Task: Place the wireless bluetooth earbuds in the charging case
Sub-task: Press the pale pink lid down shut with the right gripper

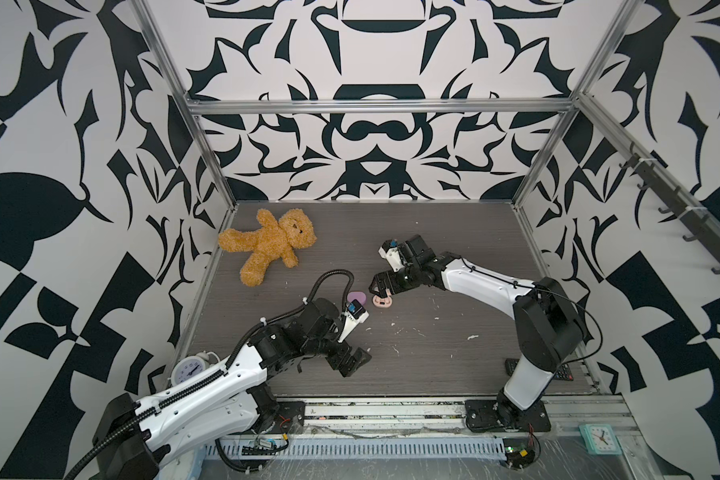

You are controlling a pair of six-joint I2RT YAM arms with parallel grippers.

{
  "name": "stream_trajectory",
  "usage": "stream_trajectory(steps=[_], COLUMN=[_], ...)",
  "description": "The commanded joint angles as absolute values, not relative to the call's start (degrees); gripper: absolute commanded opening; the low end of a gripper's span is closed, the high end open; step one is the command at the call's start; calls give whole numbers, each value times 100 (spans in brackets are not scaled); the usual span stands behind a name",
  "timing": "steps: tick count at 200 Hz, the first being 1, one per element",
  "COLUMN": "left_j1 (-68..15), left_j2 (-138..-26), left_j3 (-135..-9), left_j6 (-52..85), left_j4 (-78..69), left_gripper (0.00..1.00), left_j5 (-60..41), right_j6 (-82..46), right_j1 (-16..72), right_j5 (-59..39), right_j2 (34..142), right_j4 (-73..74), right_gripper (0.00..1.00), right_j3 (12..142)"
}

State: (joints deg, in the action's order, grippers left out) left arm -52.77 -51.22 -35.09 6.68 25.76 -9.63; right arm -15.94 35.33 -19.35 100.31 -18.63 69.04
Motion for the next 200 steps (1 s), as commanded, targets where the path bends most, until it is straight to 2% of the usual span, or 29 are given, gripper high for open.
stream_trajectory(steps=[1, 137, 200], left_j1=[-5265, -5265, -5265], left_j2=[-5074, -4861, -4808], left_j3=[-3631, -3572, -3551], left_j6=[815, 912, 906], left_j4=[2618, 2632, 2631], left_gripper=[99, 99, 99], left_j5=[-969, 693, 822], right_j6=[-1484, -1453, -1467], right_j1=[3508, 3506, 3510], right_j5=[-2065, -2326, -2415], right_j2=[9971, 10223, 10314], right_j4=[-1856, -1810, -1829], right_gripper=[100, 100, 100], right_j3=[7083, 7198, 7233])
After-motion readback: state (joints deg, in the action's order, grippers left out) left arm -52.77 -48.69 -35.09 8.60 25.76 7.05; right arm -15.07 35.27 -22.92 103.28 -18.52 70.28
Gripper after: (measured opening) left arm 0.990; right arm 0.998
